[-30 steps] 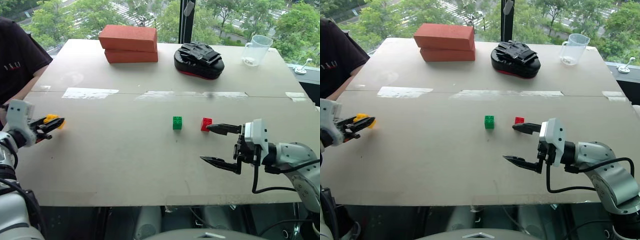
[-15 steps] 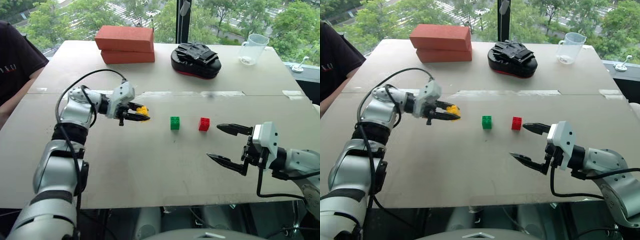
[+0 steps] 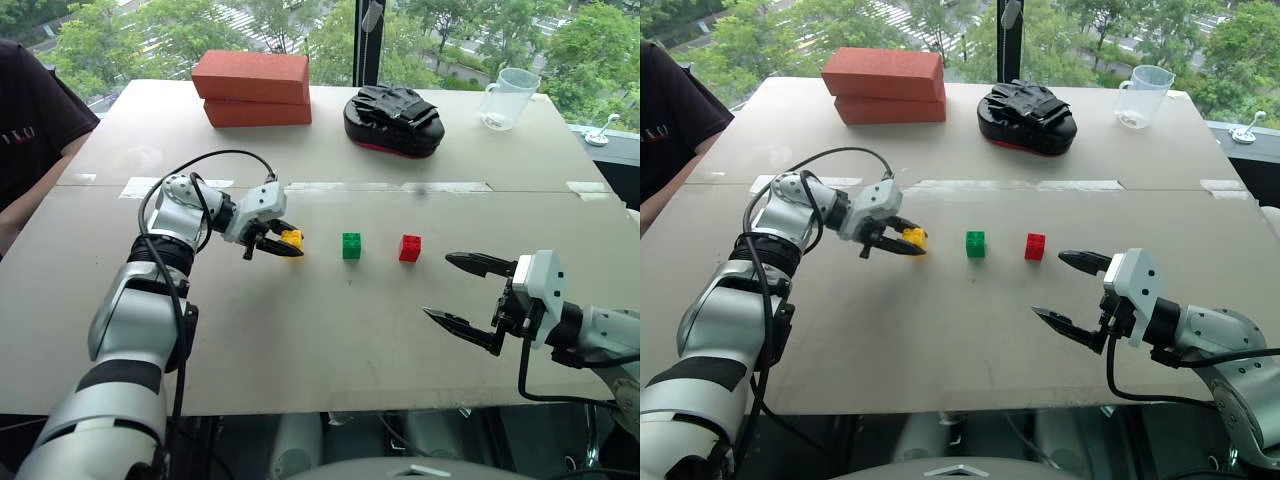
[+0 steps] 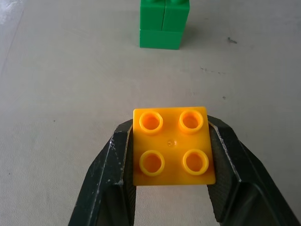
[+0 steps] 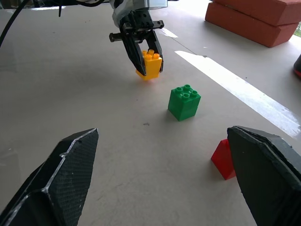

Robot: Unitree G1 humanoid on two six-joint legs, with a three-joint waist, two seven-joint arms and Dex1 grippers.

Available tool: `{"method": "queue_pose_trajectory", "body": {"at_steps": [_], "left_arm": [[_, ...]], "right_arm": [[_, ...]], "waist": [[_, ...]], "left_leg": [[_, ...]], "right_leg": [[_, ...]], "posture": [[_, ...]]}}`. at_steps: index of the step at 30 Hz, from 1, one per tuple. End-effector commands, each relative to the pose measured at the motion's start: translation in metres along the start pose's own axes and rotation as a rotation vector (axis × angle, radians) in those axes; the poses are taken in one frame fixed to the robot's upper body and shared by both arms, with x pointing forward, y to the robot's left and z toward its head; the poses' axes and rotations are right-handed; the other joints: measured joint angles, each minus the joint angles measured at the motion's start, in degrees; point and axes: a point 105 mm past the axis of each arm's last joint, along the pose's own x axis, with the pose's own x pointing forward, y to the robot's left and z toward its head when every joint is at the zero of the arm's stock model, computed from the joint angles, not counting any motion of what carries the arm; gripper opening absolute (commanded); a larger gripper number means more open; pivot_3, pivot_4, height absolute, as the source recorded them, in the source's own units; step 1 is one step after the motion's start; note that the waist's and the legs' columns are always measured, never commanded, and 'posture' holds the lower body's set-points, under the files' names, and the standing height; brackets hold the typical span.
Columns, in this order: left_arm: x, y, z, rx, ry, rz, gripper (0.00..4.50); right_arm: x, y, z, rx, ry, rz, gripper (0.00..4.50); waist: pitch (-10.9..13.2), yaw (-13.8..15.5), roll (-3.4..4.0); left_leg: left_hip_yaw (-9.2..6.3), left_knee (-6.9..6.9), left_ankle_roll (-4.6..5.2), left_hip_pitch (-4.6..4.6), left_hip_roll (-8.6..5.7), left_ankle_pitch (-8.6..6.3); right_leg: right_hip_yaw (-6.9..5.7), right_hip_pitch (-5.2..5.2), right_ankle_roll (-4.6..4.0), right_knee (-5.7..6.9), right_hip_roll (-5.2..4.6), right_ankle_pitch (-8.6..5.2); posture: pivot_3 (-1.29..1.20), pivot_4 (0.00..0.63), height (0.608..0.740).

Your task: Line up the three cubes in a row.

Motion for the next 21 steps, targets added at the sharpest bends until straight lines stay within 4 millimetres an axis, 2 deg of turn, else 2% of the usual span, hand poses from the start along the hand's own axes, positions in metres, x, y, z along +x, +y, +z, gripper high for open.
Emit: {"method": "queue_pose_trajectory", "body": {"at_steps": [1,14,16,20,21], "left_arm": [[-0.0056,0.0079,0.0111,0.043,-0.012,0.039,1.29],[0.0013,0.0078,0.0115,0.057,-0.021,0.040,1.29],[0.0026,0.0079,0.0117,0.061,-0.018,0.038,2.34],[0.0020,0.0100,0.0141,0.058,-0.032,0.052,3.85],[0.0015,0.0102,0.0147,0.057,-0.037,0.053,4.35]], "right_arm": [[-0.0036,-0.0005,0.0079,-0.039,-0.018,-0.008,4.50],[-0.0025,0.0019,0.0102,-0.034,-0.018,-0.006,4.50],[-0.0026,0.0014,0.0103,-0.035,-0.016,-0.009,4.50],[-0.0060,-0.0005,0.0099,-0.038,-0.005,-0.023,4.50],[-0.0068,-0.0008,0.0098,-0.038,-0.003,-0.026,4.50]], "waist": [[0.00,0.02,0.00],[0.00,0.04,0.00],[0.00,0.03,0.00],[0.00,0.03,0.00],[0.00,0.03,0.00]], "left_leg": [[0.00,0.00,0.00,0.00,0.00,0.00],[-0.03,0.01,0.00,-0.03,0.00,0.00],[-0.03,0.01,0.00,-0.03,0.00,0.00],[-0.03,0.01,0.00,-0.03,0.00,0.00],[-0.03,0.01,0.00,-0.03,0.00,0.00]], "right_leg": [[0.00,0.00,0.00,0.00,0.00,0.00],[-0.03,0.00,0.00,0.01,0.00,0.00],[-0.03,0.00,0.00,0.00,0.00,0.00],[-0.04,0.00,0.01,0.01,0.00,0.00],[-0.04,0.00,0.01,0.01,0.00,0.00]], "posture": [[0.00,0.150,0.740],[0.00,0.150,0.740],[0.00,0.150,0.740],[0.00,0.150,0.740],[0.00,0.150,0.740]]}}
